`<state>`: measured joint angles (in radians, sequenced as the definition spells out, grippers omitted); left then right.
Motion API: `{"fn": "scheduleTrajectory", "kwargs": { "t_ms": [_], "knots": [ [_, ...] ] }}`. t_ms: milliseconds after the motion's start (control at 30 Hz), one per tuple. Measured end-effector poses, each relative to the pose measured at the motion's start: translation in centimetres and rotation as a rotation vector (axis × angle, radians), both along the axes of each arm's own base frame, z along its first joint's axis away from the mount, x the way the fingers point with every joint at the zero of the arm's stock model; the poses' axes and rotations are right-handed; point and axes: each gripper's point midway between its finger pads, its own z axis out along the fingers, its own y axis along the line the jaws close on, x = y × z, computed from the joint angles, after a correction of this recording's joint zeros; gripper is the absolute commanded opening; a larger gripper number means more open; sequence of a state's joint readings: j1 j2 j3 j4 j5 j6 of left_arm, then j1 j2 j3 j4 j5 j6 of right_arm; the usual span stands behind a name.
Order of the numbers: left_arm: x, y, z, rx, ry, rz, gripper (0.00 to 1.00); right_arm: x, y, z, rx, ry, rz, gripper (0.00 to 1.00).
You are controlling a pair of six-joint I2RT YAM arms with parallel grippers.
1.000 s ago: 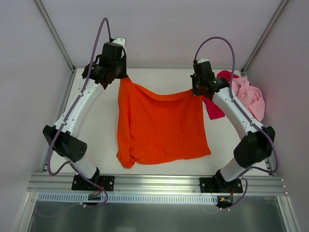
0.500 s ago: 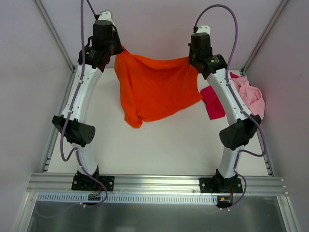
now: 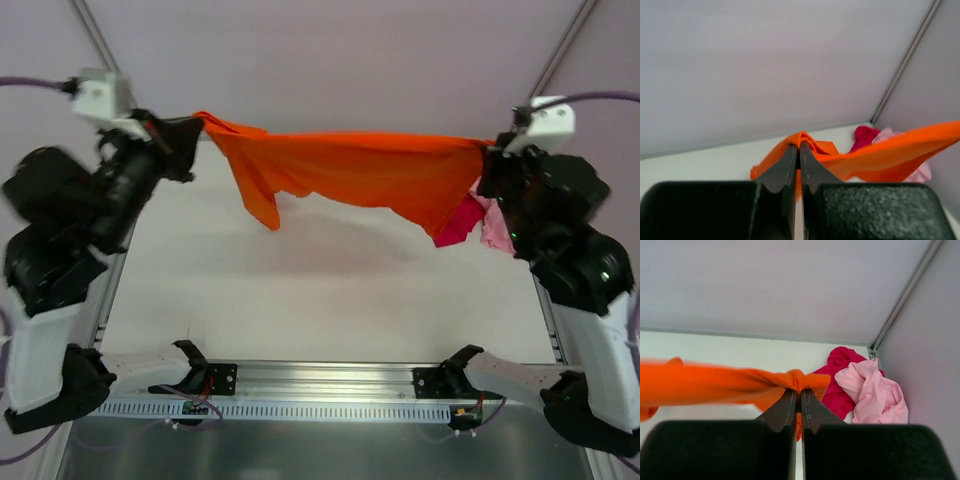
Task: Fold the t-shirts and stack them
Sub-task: Flatten out the tshirt
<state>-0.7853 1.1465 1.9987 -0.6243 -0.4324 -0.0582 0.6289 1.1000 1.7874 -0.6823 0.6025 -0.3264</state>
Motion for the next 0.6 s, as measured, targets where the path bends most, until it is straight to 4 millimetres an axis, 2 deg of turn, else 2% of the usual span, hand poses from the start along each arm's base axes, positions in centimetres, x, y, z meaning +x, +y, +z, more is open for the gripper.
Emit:
{"fn": "scheduleTrajectory", "kwargs": {
  "t_ms": [67, 100, 133, 200, 267, 433, 600],
  "knots": [
    [-3.4, 3.1, 2.5, -0.078, -0.080, -0.012, 0.00, -2.7, -1.9, 0.9, 0.039, -0.046, 0.000, 0.01],
    [-5.2, 4.0, 3.6, -0.115, -0.119, -0.047, 0.00, -4.0, -2.3, 1.0, 0.060, -0.060, 0.018, 0.01],
    [-6.7, 4.5, 4.3, -0.140, -0.151, -0.089, 0.00, -4.8, -2.3, 1.0, 0.078, -0.067, 0.049, 0.01],
    [-8.4, 4.8, 5.0, -0.156, -0.183, -0.149, 0.00, -5.7, -1.9, 0.4, 0.096, -0.058, 0.097, 0.01],
    [-8.6, 4.2, 4.8, -0.141, -0.180, -0.186, 0.00, -6.1, -1.9, -0.9, 0.083, -0.024, 0.106, 0.01],
    [-7.2, 1.9, 3.9, -0.086, -0.134, -0.217, 0.00, -7.0, -3.0, -3.3, 0.029, 0.063, 0.086, 0.01],
    [-5.4, 1.3, 3.2, -0.039, -0.111, -0.168, 0.00, -7.8, -3.5, -3.9, 0.011, 0.105, 0.085, 0.01]
  ]
}}
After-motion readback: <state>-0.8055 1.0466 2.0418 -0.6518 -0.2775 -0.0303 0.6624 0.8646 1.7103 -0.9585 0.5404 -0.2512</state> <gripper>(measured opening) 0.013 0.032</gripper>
